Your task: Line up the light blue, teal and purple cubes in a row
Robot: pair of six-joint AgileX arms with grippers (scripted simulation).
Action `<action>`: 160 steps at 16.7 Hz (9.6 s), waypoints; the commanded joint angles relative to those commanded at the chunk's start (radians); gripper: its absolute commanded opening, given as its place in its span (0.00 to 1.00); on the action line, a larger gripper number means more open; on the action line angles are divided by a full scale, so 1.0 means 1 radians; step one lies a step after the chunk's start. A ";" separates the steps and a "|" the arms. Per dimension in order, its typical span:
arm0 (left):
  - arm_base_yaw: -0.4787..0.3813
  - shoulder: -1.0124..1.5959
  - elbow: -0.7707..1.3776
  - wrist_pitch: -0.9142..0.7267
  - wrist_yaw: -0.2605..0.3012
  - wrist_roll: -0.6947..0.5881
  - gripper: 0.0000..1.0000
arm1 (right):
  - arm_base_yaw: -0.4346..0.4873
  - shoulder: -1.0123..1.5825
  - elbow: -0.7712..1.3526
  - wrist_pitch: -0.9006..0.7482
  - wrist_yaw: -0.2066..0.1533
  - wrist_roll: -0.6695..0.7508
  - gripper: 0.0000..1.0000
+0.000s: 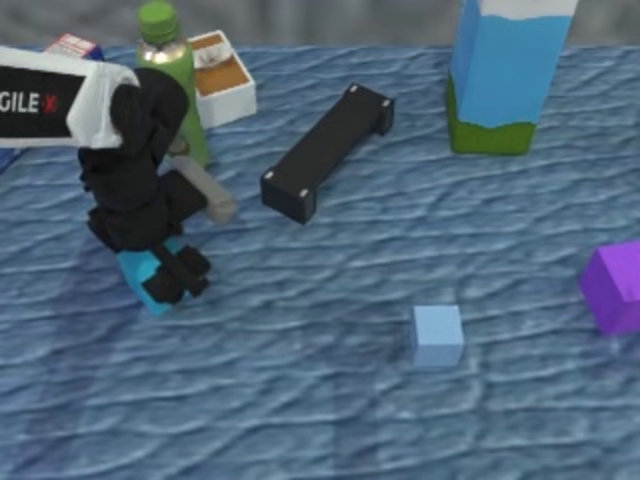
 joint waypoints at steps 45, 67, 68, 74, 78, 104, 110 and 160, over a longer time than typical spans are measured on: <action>-0.502 0.043 0.404 -0.344 0.012 0.208 0.00 | 0.000 0.000 0.000 0.000 0.000 0.000 1.00; -0.508 0.099 0.295 -0.184 0.013 0.209 0.98 | 0.000 0.000 0.000 0.000 0.000 0.000 1.00; -0.508 0.099 0.295 -0.184 0.013 0.209 1.00 | 0.000 0.000 0.000 0.000 0.000 0.000 1.00; -0.508 0.099 0.295 -0.184 0.013 0.209 1.00 | 0.000 0.000 0.000 0.000 0.000 0.000 1.00; -0.506 0.095 0.312 -0.201 0.013 0.211 1.00 | 0.000 0.000 0.000 0.000 0.000 0.000 1.00; -0.068 -0.992 -0.410 0.104 -0.016 -0.144 1.00 | 0.035 0.902 0.673 -0.517 0.002 -0.047 1.00; 0.143 -1.620 -0.956 0.437 -0.019 -0.364 1.00 | 0.056 1.444 1.042 -0.821 0.004 -0.076 1.00; 0.303 -2.163 -1.386 0.793 -0.003 -0.583 1.00 | 0.076 2.041 1.218 -0.748 0.002 -0.095 0.00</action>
